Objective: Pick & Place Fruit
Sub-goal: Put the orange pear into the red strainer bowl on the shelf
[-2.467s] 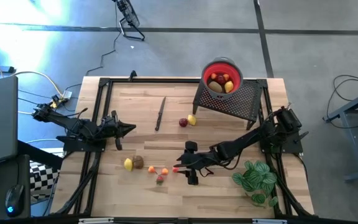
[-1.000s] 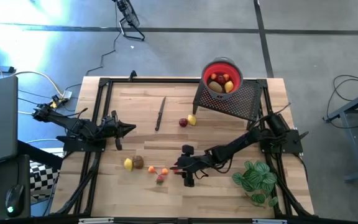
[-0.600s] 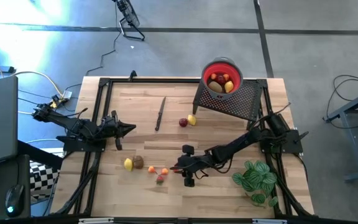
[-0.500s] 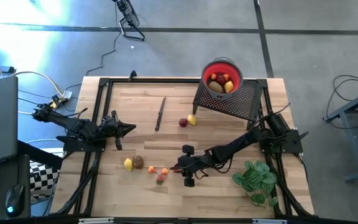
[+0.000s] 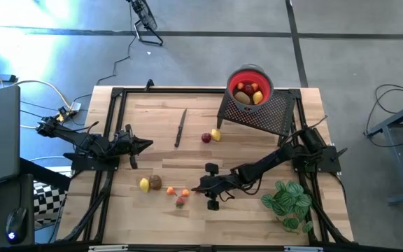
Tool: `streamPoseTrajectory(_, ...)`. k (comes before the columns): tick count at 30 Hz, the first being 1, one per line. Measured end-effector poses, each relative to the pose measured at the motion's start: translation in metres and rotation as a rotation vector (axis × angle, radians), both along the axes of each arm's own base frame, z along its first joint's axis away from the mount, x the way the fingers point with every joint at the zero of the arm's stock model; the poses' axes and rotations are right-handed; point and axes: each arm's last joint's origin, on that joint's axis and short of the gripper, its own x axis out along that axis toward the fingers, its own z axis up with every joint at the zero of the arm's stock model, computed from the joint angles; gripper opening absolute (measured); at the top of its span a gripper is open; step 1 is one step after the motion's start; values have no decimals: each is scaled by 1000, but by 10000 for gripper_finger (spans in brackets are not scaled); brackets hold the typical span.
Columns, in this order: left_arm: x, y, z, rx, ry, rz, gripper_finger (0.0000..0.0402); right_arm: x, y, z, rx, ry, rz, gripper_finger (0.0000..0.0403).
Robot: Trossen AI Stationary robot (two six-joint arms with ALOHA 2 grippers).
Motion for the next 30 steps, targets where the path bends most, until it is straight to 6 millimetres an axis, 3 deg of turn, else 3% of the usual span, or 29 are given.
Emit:
streamPoseTrajectory(9,0,0,0,0,0,0,0,-1,-1,-2,-12,22,3,7)
streamPoseTrajectory(30,0,0,0,0,0,0,0,0,0,0,-6,4,3,4)
